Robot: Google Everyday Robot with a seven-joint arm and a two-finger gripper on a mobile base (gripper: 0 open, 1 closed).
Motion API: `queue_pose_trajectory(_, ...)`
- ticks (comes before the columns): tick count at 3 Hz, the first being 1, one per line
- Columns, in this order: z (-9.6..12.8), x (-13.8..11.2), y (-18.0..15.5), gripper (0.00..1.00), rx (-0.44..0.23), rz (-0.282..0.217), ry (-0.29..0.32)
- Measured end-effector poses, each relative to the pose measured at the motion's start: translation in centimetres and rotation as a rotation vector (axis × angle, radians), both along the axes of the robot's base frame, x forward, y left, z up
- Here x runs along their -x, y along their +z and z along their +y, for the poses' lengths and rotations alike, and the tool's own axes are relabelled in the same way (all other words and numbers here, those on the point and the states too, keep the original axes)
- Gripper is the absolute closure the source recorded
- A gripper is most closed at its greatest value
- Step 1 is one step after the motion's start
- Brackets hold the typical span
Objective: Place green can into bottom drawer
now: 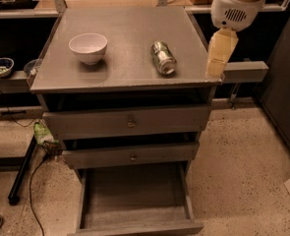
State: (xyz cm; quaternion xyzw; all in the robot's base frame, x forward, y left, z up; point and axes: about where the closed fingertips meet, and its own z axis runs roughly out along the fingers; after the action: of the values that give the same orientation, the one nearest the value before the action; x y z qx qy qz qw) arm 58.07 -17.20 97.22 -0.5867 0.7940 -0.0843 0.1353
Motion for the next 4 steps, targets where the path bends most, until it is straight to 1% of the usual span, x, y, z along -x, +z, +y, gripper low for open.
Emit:
queue_pose_trajectory(1,3.5,-6.5,-1.8,0.00,-0.040,0.035,0.054)
queue_pose_trajectory(2,6.2,-10.6,-1.3,0.00,-0.077,0.007,0.086)
queue_pose_trajectory(3,6.4,-11.7,-0.4,0.00,-0.099,-0.036,0.077)
queue_pose_trajectory(4,6.4,-11.6,-1.0,0.00,-0.104,-0.016,0.065)
